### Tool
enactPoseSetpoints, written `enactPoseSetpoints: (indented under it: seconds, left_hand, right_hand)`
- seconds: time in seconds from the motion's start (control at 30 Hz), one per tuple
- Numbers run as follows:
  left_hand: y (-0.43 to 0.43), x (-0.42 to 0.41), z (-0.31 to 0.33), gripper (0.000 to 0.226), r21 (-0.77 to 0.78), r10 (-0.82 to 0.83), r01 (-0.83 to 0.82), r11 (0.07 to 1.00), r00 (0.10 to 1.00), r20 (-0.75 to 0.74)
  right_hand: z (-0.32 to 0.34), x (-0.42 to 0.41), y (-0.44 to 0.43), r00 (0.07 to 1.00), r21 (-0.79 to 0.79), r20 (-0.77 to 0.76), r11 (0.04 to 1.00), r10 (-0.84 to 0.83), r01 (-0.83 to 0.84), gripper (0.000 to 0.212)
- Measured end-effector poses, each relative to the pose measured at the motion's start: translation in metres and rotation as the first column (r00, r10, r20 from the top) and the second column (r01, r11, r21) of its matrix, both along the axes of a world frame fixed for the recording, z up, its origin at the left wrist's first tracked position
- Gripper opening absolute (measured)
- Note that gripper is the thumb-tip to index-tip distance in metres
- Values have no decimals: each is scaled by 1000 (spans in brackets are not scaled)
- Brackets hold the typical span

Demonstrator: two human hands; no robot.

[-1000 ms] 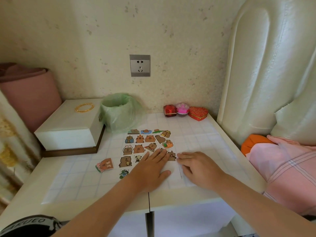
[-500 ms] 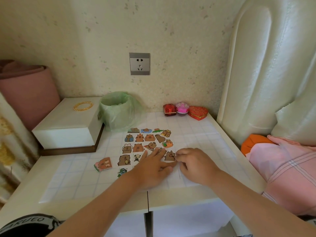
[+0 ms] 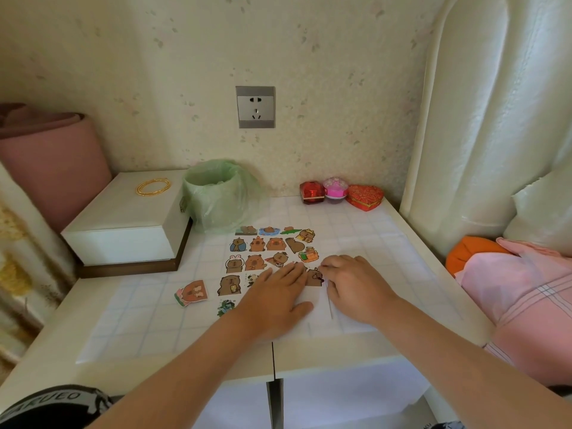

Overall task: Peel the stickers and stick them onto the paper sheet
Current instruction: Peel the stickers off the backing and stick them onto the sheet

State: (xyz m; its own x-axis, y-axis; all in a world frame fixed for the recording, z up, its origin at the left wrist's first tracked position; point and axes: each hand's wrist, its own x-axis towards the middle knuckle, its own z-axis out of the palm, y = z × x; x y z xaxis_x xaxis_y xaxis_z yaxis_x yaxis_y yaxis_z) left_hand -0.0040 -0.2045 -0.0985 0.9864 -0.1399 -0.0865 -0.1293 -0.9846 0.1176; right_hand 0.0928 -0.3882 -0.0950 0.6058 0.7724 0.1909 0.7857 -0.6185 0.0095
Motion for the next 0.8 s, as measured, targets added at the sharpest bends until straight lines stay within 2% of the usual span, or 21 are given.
enactPoseSetpoints:
  seconds: [0.07,0.17,0.27,0.33,0.47,0.6,0.7,0.8]
  left_hand:
    - [-2,1,1,70,-46,43,-41,998,998,45]
    - [-6,3,5,64,-209,108,-91,974,992,70]
    - [-1,5,10,32,-478,165,-93,873,980,112]
    - [10,5,15,27,-586,261,-123,801,952,157]
    - [50,-5,36,32,-556,472,-311,771,865,171]
    - [96,-35,47,34,-387,568,-475,790,805,172]
    - [120,-59,47,35,-261,581,-539,801,805,117]
    - [134,-77,41,52,-64,558,-556,828,830,8]
  right_hand:
    - [2,0,2,1000,7,-12,1000,9,-8,36]
    - [8,-2,9,1000,7,6,1000,-4,4,27]
    - [20,-6,26,1000,41,23,999,-17,16,30]
    - [30,-13,43,1000,91,4,996,27,-27,33]
    - [44,-31,78,979,205,-158,974,130,-96,27]
    - [49,-46,115,924,208,-318,967,211,-149,27]
    - [46,-56,142,889,174,-398,970,227,-170,33]
    - [41,-64,165,879,131,-425,976,214,-174,37]
